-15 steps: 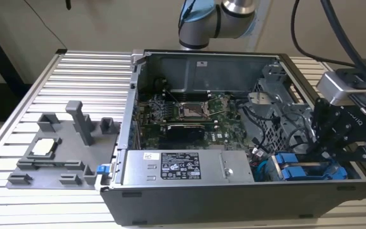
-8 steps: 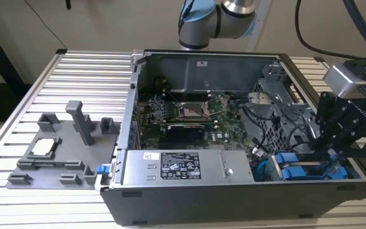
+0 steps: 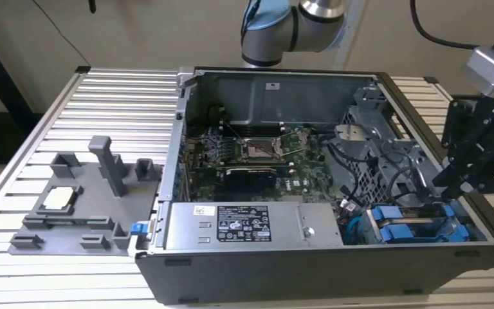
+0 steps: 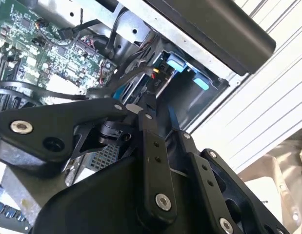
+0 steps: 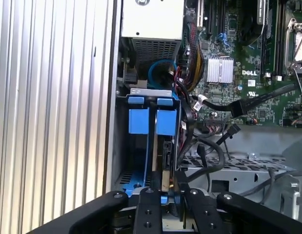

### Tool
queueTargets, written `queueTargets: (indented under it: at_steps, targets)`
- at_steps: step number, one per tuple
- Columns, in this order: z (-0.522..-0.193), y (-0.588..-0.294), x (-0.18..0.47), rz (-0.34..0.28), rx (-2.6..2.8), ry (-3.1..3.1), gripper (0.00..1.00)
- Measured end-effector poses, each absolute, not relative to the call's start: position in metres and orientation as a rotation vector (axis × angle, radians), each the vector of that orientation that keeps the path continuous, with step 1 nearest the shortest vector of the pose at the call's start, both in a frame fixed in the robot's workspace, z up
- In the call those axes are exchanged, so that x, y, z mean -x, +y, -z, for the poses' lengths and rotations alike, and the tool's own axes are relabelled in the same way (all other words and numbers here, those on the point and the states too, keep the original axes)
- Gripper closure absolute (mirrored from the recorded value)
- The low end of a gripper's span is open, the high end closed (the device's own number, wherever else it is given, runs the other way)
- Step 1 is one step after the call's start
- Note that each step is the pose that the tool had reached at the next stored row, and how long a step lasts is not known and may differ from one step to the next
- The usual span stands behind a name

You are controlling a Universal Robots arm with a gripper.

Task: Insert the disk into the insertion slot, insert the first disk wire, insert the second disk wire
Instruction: 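Insert the first disk wire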

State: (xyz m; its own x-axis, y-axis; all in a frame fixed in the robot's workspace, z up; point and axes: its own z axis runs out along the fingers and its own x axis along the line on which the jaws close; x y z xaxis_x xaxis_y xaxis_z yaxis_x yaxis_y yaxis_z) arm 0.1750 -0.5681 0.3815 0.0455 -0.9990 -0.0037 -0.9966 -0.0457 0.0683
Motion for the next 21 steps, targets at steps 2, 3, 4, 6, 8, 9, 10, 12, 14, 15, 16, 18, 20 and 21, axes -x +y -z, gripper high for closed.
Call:
queueTargets:
  at_steps: [2, 3, 4, 6, 8, 9, 10, 12, 14, 15, 16, 18, 20, 21]
  targets:
    - [-0.385, -0.568, -0.175, 0.077, -2.237, -2.137, 0.74]
    - [-0.385, -0.568, -0.175, 0.078, -2.237, -2.137, 0.74]
    - [-0.385, -0.568, -0.175, 0.078, -2.237, -2.137, 0.74]
    - [-0.385, -0.566, -0.174, 0.077, -2.237, -2.137, 0.74]
    - [-0.385, -0.563, -0.169, 0.076, -2.237, -2.139, 0.74]
    - [-0.384, -0.561, -0.166, 0.074, -2.237, -2.140, 0.74]
    - [-0.384, -0.560, -0.163, 0.073, -2.237, -2.141, 0.74]
    - [-0.383, -0.556, -0.156, 0.070, -2.238, -2.143, 0.74]
    - [-0.383, -0.553, -0.148, 0.067, -2.239, -2.145, 0.74]
    - [-0.382, -0.551, -0.145, 0.065, -2.240, -2.145, 0.74]
    - [-0.382, -0.548, -0.141, 0.064, -2.241, -2.146, 0.74]
    - [-0.381, -0.543, -0.134, 0.060, -2.242, -2.147, 0.74]
    - [-0.380, -0.537, -0.127, 0.057, -2.244, -2.149, 0.74]
    - [-0.380, -0.534, -0.124, 0.056, -2.245, -2.150, 0.74]
